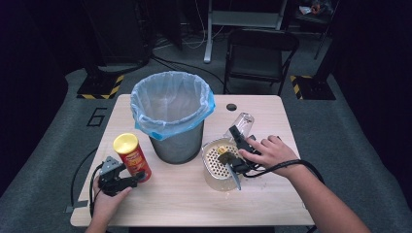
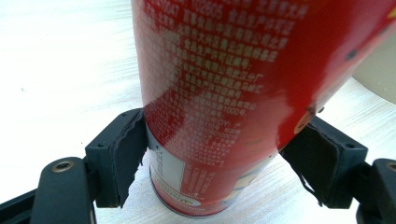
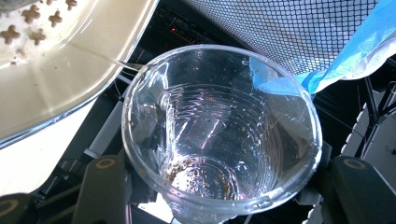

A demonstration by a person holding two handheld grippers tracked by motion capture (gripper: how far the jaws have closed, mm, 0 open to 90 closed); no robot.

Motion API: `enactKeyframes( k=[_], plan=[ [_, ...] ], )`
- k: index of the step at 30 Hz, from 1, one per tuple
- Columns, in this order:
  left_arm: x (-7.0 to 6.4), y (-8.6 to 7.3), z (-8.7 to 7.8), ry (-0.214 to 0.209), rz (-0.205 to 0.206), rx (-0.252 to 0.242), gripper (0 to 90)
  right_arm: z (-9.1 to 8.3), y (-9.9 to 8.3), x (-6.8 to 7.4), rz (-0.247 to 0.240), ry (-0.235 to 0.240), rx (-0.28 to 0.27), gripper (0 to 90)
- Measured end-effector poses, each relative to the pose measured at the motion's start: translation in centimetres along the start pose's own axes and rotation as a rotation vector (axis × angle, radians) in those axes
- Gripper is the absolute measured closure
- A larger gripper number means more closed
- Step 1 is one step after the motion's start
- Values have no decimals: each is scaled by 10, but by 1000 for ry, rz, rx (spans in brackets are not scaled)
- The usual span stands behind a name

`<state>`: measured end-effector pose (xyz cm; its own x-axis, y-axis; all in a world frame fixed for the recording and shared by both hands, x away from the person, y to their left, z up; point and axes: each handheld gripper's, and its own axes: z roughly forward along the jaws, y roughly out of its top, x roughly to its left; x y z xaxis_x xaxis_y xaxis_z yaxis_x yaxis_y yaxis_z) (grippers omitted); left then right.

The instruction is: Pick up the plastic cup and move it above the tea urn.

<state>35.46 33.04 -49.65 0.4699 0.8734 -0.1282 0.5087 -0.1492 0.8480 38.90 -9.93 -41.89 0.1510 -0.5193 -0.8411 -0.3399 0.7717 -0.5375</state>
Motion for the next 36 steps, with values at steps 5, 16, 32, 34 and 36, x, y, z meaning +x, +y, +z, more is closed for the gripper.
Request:
enactKeyframes(
  k=[5,16,32,34,36],
  plan=[
    [0,0,0,-3,3,8,224,-2,1,-1,3,-7,-3,391],
    [0,0,0,-1,2,4,224,-5,3,-4,1,-27,-19,392],
    [0,0,0,3,2,-3,224,-6,2,-7,8,-51,-22,392],
    [0,0,0,3,2,-3,224,-6,2,-7,9,-52,-23,392],
    [0,0,0,3,2,-3,224,-7,2,-7,7,-53,-24,392]
  ],
)
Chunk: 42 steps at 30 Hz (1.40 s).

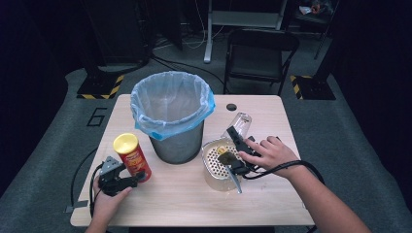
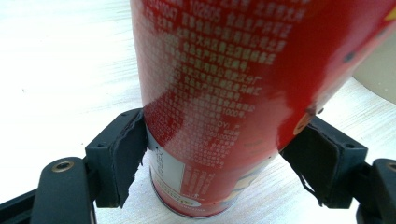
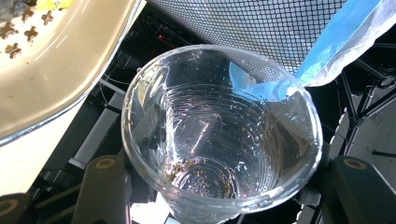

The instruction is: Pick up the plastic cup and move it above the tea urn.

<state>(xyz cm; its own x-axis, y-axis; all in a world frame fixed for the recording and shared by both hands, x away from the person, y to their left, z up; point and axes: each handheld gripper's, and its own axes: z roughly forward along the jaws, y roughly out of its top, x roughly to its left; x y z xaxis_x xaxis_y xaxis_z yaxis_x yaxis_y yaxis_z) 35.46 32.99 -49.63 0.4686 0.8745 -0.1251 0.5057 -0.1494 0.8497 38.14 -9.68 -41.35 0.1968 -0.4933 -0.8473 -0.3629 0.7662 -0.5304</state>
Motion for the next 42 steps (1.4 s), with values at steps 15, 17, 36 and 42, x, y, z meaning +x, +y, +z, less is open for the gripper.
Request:
enactKeyframes(
  k=[15,17,36,42],
  plan=[
    [0,0,0,1,0,-1,224,-2,0,-1,-7,18,-4,393],
    [0,0,0,2,-1,-2,224,-2,0,-2,-1,-30,-6,392],
    [0,0,0,2,1,-2,224,-8,2,2,100,-92,-1,391],
    [0,0,0,1,0,-2,224,-9,3,2,210,-48,-27,390]
  ],
)
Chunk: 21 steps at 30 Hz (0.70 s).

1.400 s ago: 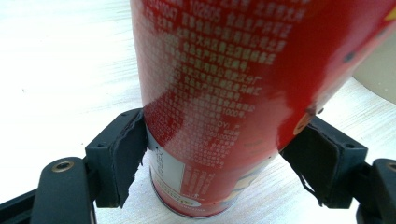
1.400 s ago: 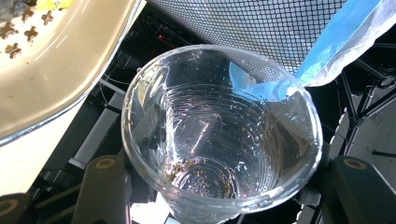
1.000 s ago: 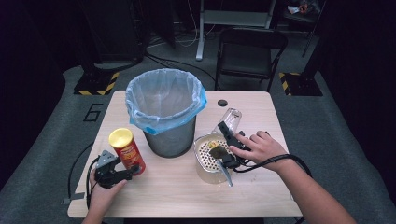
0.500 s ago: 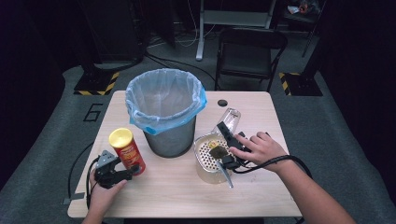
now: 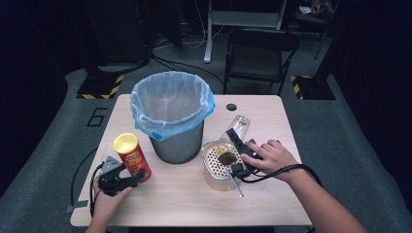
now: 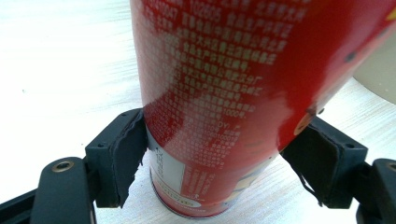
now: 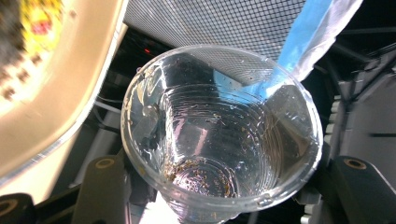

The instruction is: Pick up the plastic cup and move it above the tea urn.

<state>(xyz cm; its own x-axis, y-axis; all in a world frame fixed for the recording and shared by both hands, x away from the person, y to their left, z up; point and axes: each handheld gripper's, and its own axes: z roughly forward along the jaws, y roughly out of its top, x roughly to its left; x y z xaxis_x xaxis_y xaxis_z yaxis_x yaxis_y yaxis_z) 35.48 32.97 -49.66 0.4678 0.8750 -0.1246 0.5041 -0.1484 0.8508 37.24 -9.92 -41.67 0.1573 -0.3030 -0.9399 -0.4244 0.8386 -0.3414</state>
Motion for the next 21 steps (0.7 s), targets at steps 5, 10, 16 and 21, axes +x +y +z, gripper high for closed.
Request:
enactKeyframes(
  k=[5,10,16,21],
  plan=[
    [0,0,0,0,0,0,224,1,-3,-10,107,64,-11,390],
    [0,0,0,1,0,-1,225,0,-4,-20,204,79,-39,389],
    [0,0,0,0,1,0,225,-3,-8,-28,397,-9,-20,388],
    [0,0,0,-1,1,-1,225,-6,-12,-32,651,-50,-31,388]
  ],
)
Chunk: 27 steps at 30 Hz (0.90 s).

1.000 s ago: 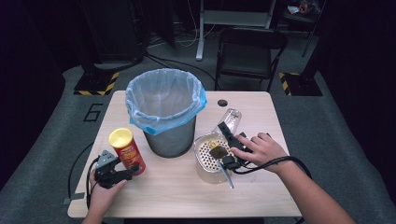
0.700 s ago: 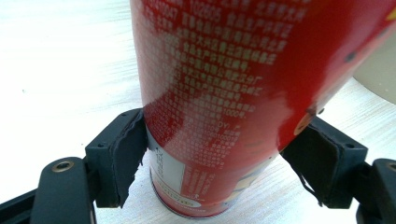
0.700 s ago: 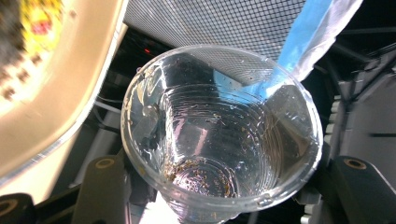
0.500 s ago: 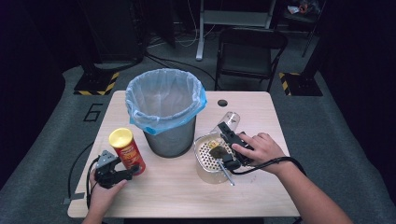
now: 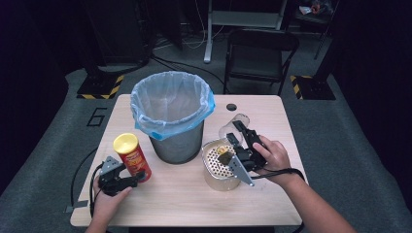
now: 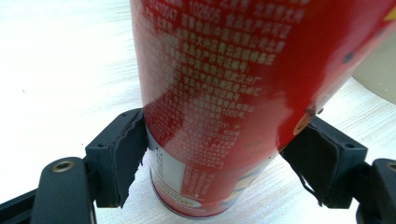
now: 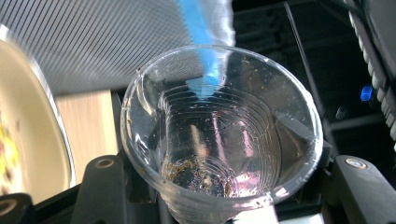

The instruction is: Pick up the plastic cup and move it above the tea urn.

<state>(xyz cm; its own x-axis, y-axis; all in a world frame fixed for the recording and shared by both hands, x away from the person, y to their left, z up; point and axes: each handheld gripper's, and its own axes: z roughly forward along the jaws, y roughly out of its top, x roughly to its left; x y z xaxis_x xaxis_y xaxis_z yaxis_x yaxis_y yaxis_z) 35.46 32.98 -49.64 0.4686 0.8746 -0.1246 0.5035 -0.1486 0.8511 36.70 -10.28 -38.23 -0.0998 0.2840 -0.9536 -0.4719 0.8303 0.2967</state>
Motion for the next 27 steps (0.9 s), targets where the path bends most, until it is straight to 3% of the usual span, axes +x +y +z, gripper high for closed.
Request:
enactKeyframes(
  k=[1,3,5,6,8,9,10,13,16,18,20,27],
  plan=[
    [0,0,0,0,0,-1,225,-1,-1,-1,72,6,-3,388],
    [0,0,0,0,2,-1,225,-1,-4,-6,263,39,-11,388],
    [0,0,0,-1,1,-1,225,0,-9,-10,422,93,-22,388],
    [0,0,0,-1,0,-2,225,1,-14,-12,549,133,-23,388],
    [0,0,0,-2,1,-1,225,3,-22,-15,723,185,-22,388],
    [0,0,-1,-2,1,-1,225,3,-26,-17,783,203,-18,388],
    [0,0,0,-2,0,-2,225,4,-31,-19,881,234,-22,387],
    [0,0,0,-1,0,-2,224,7,-41,-22,1110,352,-27,384],
    [0,0,0,-4,-1,-3,224,12,-49,-23,1279,433,-43,383],
    [0,0,0,-4,1,-2,224,14,-53,-24,1357,475,-50,383],
    [0,0,0,-4,-1,-3,224,14,-53,-25,1394,493,-40,384],
    [-1,1,-1,-7,5,6,224,15,-42,-40,1335,490,-20,386]
  ],
)
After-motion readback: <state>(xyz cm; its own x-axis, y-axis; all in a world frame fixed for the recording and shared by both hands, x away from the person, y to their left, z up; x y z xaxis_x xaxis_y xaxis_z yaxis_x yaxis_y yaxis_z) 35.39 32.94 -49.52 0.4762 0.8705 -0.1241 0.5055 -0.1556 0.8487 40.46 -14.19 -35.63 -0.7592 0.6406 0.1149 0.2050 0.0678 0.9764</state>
